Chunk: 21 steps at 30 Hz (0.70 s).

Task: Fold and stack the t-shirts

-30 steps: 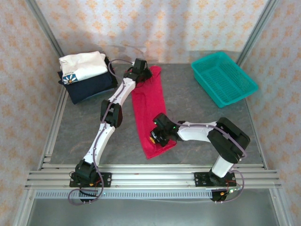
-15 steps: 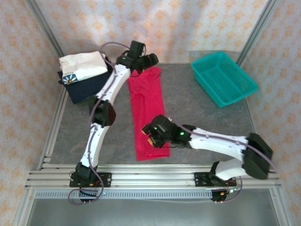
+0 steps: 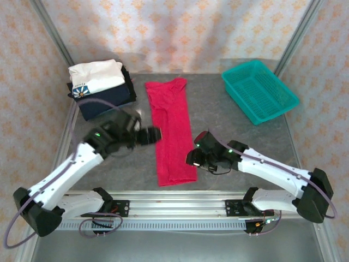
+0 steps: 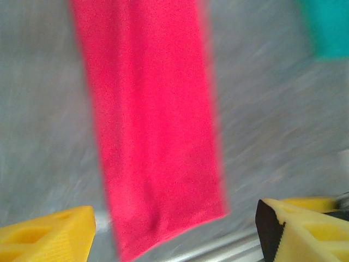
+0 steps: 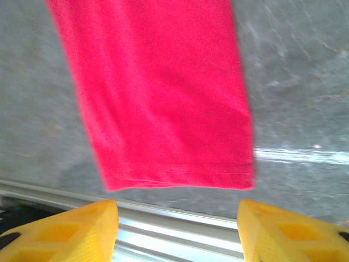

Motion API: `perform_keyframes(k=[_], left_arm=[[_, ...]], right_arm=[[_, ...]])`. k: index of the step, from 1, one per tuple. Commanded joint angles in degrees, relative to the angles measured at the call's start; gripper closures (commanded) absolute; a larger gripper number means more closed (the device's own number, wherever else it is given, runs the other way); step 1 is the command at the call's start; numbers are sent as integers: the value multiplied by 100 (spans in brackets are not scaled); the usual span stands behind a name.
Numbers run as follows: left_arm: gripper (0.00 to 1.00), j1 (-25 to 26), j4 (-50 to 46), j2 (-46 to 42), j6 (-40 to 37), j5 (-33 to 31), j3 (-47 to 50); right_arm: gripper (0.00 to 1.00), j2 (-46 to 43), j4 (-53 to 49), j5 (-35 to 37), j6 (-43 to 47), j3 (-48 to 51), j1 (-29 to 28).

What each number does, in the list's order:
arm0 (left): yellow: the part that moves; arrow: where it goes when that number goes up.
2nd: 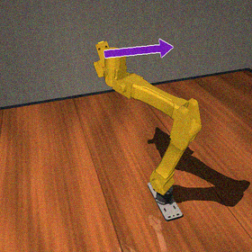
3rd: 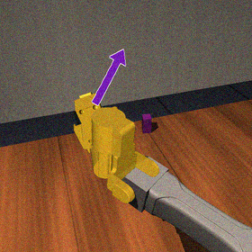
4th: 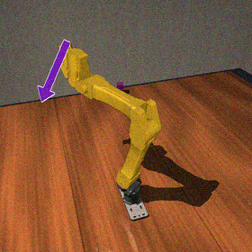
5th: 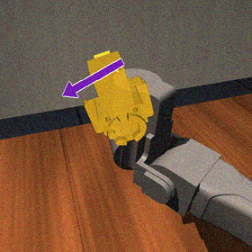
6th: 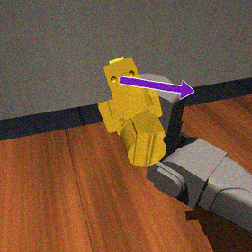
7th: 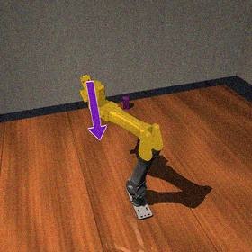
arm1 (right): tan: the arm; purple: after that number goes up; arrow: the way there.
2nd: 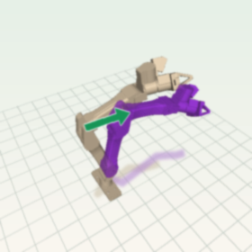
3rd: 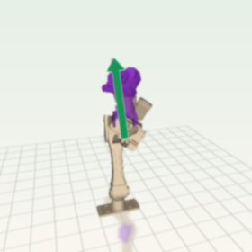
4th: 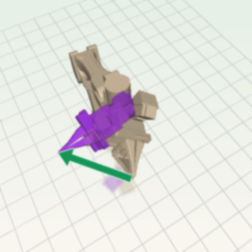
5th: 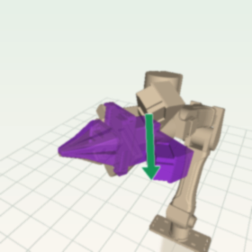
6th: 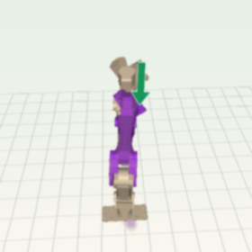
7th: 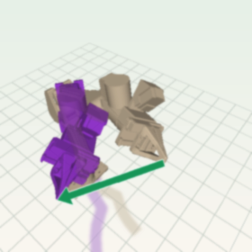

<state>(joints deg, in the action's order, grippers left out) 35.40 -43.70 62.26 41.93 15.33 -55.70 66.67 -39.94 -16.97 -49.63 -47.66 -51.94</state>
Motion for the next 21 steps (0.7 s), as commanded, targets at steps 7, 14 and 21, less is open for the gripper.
perform_keyframes(k=[7,14,21], left_arm=[[32,1054,1401,-250,1536,-109,2139],[43,1249,2544,368,1972,88,2513],[49,1286,2608,779,2102,163,2503]], right_arm=[[42,677,717,-312,558,830,27],[43,1256,1304,-275,561,826,44],[44,1691,1677,-424,498,750,53]])
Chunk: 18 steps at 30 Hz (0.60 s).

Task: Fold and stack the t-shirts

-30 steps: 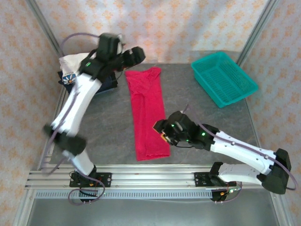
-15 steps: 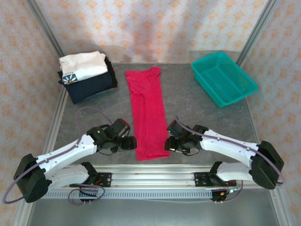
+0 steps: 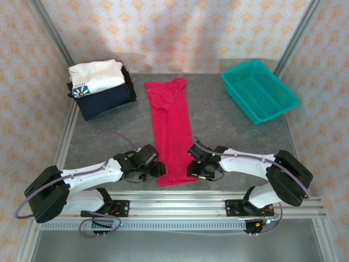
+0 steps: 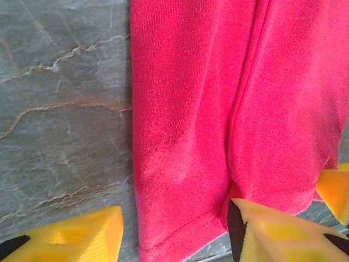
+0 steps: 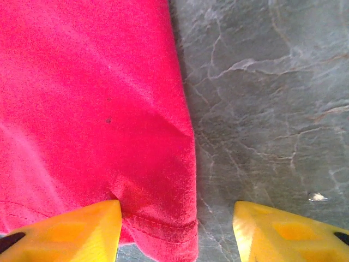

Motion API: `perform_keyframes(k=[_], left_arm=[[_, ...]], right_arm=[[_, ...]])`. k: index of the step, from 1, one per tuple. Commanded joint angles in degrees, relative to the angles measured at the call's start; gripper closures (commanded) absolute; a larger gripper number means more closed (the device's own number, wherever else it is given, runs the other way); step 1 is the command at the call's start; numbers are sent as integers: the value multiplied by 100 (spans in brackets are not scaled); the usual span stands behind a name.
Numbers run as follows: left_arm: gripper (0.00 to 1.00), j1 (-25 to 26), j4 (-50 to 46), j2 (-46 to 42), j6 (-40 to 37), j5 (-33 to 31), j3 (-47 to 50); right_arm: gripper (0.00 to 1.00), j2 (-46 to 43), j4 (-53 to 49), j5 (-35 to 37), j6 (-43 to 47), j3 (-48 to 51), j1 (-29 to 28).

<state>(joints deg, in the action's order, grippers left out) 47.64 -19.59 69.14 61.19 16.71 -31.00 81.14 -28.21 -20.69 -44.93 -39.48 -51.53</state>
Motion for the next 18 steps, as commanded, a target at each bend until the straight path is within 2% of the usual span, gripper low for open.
perform_keyframes(k=[1,12,14,18], left_arm=[[50,76,201,141,183,55,34],[55,481,527,675,409,141,148],[59,523,661,809,452,140,156],[70,527,934,1060,508,76,51]], right_arm=[[44,274,516,-51,19,-81,11],[49,408,751,-169,-91,-174,28],[53,428,797,-219,-122,-200,21],[70,395,824,-292,-209,-231,28]])
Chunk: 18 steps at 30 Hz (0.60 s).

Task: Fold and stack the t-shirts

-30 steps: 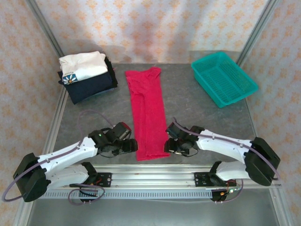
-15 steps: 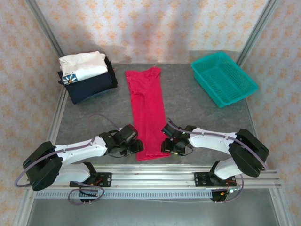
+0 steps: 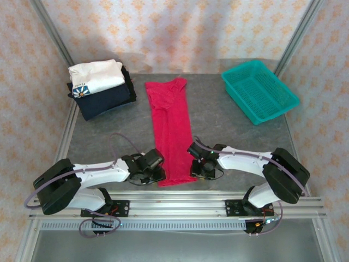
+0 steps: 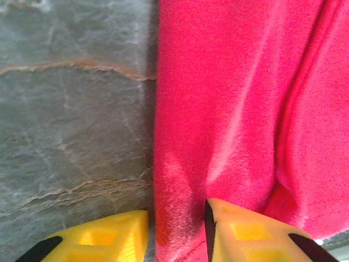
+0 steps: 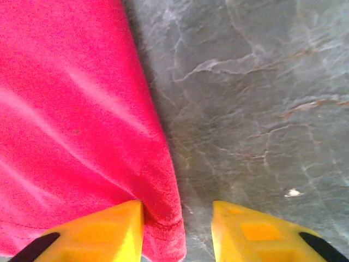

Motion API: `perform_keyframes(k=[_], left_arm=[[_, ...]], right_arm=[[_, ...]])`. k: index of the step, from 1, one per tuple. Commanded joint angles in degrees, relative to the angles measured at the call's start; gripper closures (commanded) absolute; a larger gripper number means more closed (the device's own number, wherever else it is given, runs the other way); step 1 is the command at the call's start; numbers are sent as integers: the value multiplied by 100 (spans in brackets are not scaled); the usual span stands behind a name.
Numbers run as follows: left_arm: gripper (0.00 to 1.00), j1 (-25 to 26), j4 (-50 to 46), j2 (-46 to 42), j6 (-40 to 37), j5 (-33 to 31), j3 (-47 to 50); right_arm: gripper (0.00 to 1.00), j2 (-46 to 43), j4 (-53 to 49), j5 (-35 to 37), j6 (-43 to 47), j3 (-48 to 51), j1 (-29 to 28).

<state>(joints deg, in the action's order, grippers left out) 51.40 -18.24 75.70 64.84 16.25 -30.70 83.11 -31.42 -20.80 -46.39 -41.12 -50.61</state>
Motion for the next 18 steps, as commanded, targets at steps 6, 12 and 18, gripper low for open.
perform_keyframes(k=[6,12,18], left_arm=[[88,183,476,617,101,-84,-495],[100,199,-190,-22,83,-362,-342],[100,239,-789,-980,221,-696,-72]], right_arm=[[94,71,761,-279,-145,-131,-65],[100,-327,501,-183,-201,-36,-68],[100,-535,202,-188,-186,0,-69]])
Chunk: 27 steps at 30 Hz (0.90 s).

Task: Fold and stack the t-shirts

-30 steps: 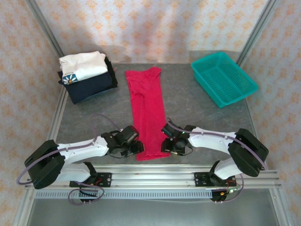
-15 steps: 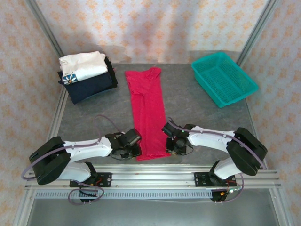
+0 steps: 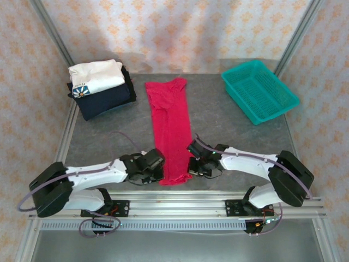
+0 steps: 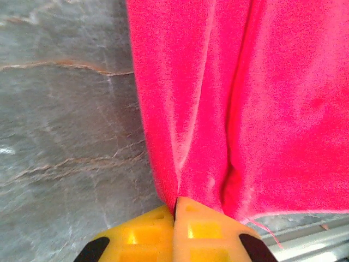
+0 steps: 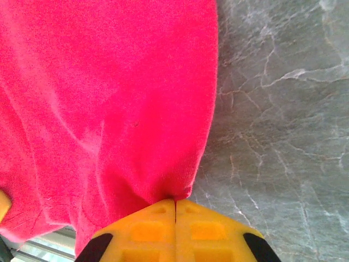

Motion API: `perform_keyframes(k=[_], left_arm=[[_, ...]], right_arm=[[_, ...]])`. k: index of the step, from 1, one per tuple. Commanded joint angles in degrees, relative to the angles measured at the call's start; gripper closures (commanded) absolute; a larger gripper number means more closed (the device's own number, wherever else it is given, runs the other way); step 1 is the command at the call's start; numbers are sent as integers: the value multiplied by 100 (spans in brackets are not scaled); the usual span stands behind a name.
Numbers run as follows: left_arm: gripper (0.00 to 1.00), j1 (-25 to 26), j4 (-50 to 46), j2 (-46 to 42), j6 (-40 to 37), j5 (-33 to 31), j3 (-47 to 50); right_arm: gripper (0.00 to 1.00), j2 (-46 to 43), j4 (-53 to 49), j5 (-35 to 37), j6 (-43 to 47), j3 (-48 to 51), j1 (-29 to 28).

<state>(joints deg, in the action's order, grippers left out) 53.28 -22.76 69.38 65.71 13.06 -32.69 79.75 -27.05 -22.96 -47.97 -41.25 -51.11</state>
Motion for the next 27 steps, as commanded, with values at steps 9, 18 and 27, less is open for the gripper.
perform_keyframes(k=[9,18,27], left_arm=[[100,369,-734,-1070,368,-569,472],[100,628,-1617,-1674,457,-934,-88],[100,-840,-1993,-1431,-608,-413,-1151]], right_arm=[[100,-904,-872,253,-468,202,-551],[100,-1450,-1073,549,-806,-123,-769],[100,-849,-1753,322,325,-1612,457]])
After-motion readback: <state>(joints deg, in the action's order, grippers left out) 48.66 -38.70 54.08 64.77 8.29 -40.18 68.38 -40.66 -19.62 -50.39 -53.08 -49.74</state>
